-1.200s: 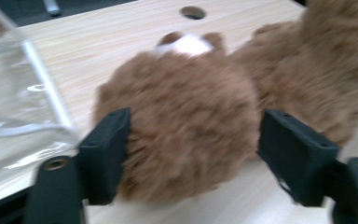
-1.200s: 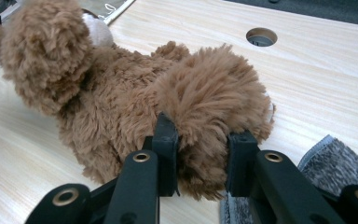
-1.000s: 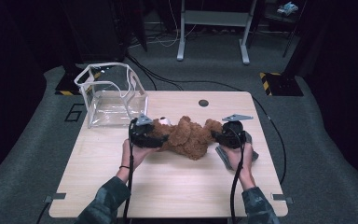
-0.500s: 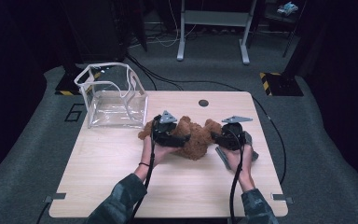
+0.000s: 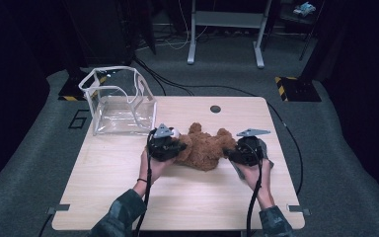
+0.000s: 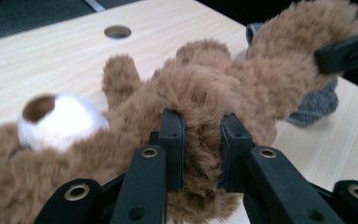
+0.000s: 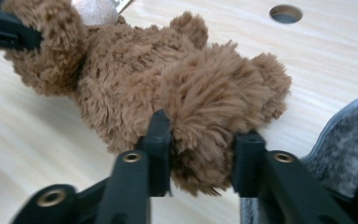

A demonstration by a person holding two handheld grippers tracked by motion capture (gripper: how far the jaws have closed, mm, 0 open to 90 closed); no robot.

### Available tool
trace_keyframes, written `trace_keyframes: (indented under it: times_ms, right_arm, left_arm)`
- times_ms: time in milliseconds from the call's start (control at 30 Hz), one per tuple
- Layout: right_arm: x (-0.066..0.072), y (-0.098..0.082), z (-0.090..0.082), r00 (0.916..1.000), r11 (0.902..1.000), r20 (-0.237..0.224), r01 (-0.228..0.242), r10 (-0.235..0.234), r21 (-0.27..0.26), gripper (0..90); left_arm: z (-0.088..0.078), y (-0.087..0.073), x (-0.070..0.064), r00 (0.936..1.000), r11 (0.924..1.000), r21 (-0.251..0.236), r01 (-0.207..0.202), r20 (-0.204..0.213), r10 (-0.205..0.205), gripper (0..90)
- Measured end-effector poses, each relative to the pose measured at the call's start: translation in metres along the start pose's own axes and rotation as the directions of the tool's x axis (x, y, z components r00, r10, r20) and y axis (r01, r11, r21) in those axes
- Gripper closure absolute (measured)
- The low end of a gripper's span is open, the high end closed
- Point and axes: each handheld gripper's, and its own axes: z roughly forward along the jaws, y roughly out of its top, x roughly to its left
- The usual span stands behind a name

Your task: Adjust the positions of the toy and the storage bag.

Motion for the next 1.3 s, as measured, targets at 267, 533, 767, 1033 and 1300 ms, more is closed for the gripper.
trace_keyframes:
  times_ms: [267, 533, 767, 1033, 1300]
  right_arm:
    - [-0.018, 0.003, -0.023, 0.9991, 0.9981, -0.017, -0.04, 0.04, -0.046, 30.8]
    - [-0.04, 0.015, -0.01, 0.9975, 0.9977, 0.027, -0.066, 0.066, 0.012, 17.5]
    - [-0.041, 0.024, 0.032, 0.9976, 0.9924, 0.031, -0.064, 0.061, 0.105, 15.4]
    - [-0.049, 0.038, 0.071, 0.9922, 0.9794, 0.012, -0.124, 0.124, 0.159, 14.9]
    - [-0.043, 0.045, 0.088, 0.9921, 0.9697, -0.01, -0.12, 0.125, 0.213, 34.3]
  left_arm:
    - [-0.004, -0.025, -0.007, 0.999, 0.9999, 0.006, 0.009, 0.044, -0.009, 75.3]
    - [-0.01, -0.049, -0.008, 0.9978, 0.9994, 0.011, 0.034, 0.057, -0.034, 75.3]
    - [-0.015, -0.062, -0.008, 0.9963, 0.9982, 0.01, 0.059, 0.062, -0.06, 75.1]
    - [-0.017, -0.07, -0.01, 0.9962, 0.9984, 0.009, 0.056, 0.066, -0.057, 74.9]
    - [-0.019, -0.076, -0.011, 0.9944, 0.9971, 0.003, 0.076, 0.073, -0.076, 74.8]
